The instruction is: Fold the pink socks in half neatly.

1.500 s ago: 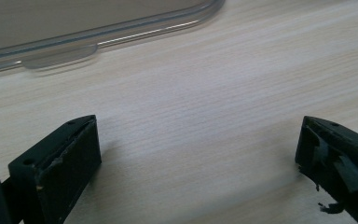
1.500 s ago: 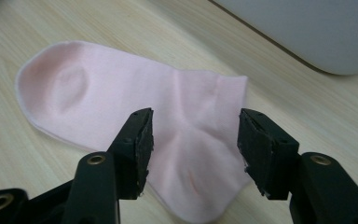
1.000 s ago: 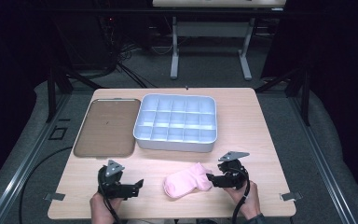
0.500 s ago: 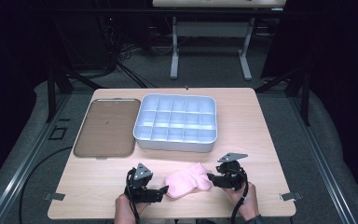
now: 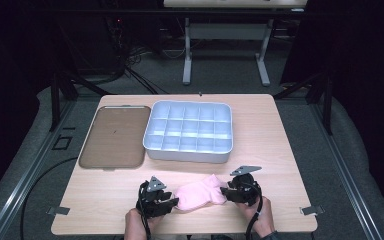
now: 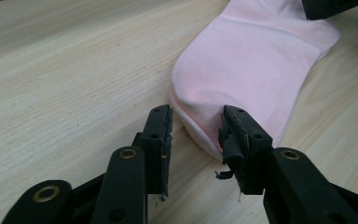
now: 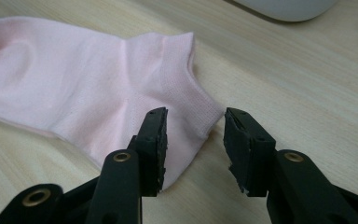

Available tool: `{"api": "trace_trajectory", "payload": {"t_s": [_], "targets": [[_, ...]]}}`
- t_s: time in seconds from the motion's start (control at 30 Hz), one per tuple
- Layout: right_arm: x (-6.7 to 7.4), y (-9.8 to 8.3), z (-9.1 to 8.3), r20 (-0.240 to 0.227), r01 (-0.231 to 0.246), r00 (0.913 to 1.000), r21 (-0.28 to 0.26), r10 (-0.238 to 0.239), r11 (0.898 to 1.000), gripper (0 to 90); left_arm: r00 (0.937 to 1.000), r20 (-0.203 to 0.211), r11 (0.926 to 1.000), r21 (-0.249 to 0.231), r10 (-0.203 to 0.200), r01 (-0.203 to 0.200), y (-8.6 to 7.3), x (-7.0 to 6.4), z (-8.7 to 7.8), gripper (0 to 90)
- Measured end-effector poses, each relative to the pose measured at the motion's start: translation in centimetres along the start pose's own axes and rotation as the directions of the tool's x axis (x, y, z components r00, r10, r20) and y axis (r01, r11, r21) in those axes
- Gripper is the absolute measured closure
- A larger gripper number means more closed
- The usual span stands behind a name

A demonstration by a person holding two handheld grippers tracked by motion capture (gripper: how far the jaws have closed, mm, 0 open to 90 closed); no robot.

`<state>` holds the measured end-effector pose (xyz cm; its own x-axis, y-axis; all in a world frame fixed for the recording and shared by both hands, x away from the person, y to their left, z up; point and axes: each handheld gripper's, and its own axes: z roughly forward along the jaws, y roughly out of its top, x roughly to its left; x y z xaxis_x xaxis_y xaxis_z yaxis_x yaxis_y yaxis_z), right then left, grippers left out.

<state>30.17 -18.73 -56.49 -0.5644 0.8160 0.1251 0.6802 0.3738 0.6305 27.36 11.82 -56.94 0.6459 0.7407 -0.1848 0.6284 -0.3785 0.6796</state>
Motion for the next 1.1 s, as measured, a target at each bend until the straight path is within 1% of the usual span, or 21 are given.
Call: {"api": "trace_trajectory", "payload": {"t_s": [0.03,0.07,0.13,0.17,0.2,0.23,0.27,0.3,0.33,0.4,0.43,0.57,0.6,0.67,0.77,0.8,0.87,0.9,0.93,1.07,1.1], "targets": [[0.0,0.0,0.0,0.000,0.000,1.0000,0.000,0.000,1.000,59.3,1.0000,0.000,1.0000,0.000,0.000,0.000,0.0,0.0,0.0,65.3],[0.1,0.0,0.1,0.000,0.000,1.0000,0.005,0.000,1.000,60.2,1.0000,-0.002,1.0000,0.000,0.001,-0.001,0.0,0.0,0.0,65.3],[0.2,-0.1,0.2,0.010,0.005,0.9999,0.008,-0.005,1.000,62.1,1.0000,0.000,1.0000,-0.001,-0.007,0.007,-0.1,0.2,0.1,68.2],[0.3,-0.2,0.3,0.003,0.009,0.9999,0.009,-0.010,1.000,63.1,1.0000,-0.008,1.0000,-0.008,0.000,0.000,-0.2,0.2,0.3,70.3],[0.3,-0.2,0.3,0.005,0.012,0.9999,0.008,-0.012,1.000,65.4,1.0000,-0.003,1.0000,-0.009,-0.005,0.005,-0.3,0.4,0.4,73.6],[0.3,-0.2,0.3,0.005,0.012,0.9999,0.008,-0.012,1.000,65.4,1.0000,-0.003,1.0000,-0.009,-0.005,0.005,-0.3,0.4,0.4,75.7],[0.4,-0.4,0.4,-0.002,0.009,1.0000,0.002,-0.009,1.000,66.6,0.9999,-0.003,0.9999,-0.008,0.010,-0.010,-0.4,0.5,0.4,77.7],[0.4,-0.4,0.4,-0.002,0.009,1.0000,0.002,-0.009,1.000,66.6,0.9999,-0.010,0.9998,-0.018,0.004,-0.004,-0.5,0.5,0.5,77.7],[0.3,-0.4,0.4,-0.004,0.011,0.9999,0.000,-0.011,1.000,67.5,1.0000,-0.002,0.9998,-0.020,0.008,-0.008,-0.5,0.7,0.4,79.4],[0.3,-0.5,0.4,-0.008,0.012,0.9999,0.001,-0.012,1.000,69.6,1.0000,-0.004,0.9991,-0.042,0.002,-0.002,-0.8,1.0,0.4,83.6],[0.3,-0.5,0.4,-0.009,0.013,0.9999,0.002,-0.013,1.000,69.8,0.9999,0.001,0.9986,-0.052,-0.011,0.011,-0.9,1.0,0.4,84.5],[0.3,-0.4,0.4,-0.003,0.013,0.9999,0.004,-0.013,1.000,68.3,0.9999,0.013,0.9981,-0.061,-0.004,0.005,-1.1,1.4,0.4,85.5],[0.3,-0.3,0.4,-0.012,0.012,0.9999,0.006,-0.012,1.000,68.0,0.9998,0.015,0.9974,-0.070,-0.014,0.015,-1.3,1.4,0.4,85.6],[0.3,-0.3,0.4,-0.001,0.009,1.0000,0.004,-0.009,1.000,66.0,0.9996,0.023,0.9966,-0.080,-0.015,0.017,-1.3,1.6,0.5,85.7],[0.1,-0.4,0.4,-0.004,0.001,1.0000,0.000,-0.001,1.000,65.4,0.9993,0.033,0.9953,-0.095,-0.019,0.022,-1.6,1.8,0.6,85.8],[0.0,-0.4,0.4,-0.006,-0.001,1.0000,0.000,0.001,1.000,65.9,0.9988,0.043,0.9950,-0.096,-0.024,0.028,-1.7,1.9,0.6,85.9],[-0.1,-0.4,0.4,-0.011,-0.008,0.9999,-0.003,0.008,1.000,67.9,0.9988,0.045,0.9945,-0.102,-0.020,0.025,-1.8,2.0,0.5,86.0],[0.0,-0.5,0.4,-0.012,-0.005,0.9999,-0.002,0.005,1.000,71.9,0.9992,0.034,0.9936,-0.111,-0.019,0.023,-1.8,1.9,0.6,86.1],[0.0,-0.5,0.4,-0.016,-0.010,0.9998,-0.011,0.009,1.000,73.0,0.9993,0.034,0.9937,-0.111,-0.013,0.017,-1.8,1.9,0.6,86.1],[0.2,-0.6,0.4,-0.012,-0.001,0.9999,-0.008,0.001,1.000,76.9,0.9995,0.029,0.9927,-0.120,-0.011,0.014,-1.9,1.8,0.6,86.2],[0.3,-0.6,0.4,-0.014,-0.003,0.9999,-0.011,0.003,1.000,79.6,0.9998,0.019,0.9930,-0.118,0.009,-0.007,-1.9,1.8,0.6,86.2]]}}
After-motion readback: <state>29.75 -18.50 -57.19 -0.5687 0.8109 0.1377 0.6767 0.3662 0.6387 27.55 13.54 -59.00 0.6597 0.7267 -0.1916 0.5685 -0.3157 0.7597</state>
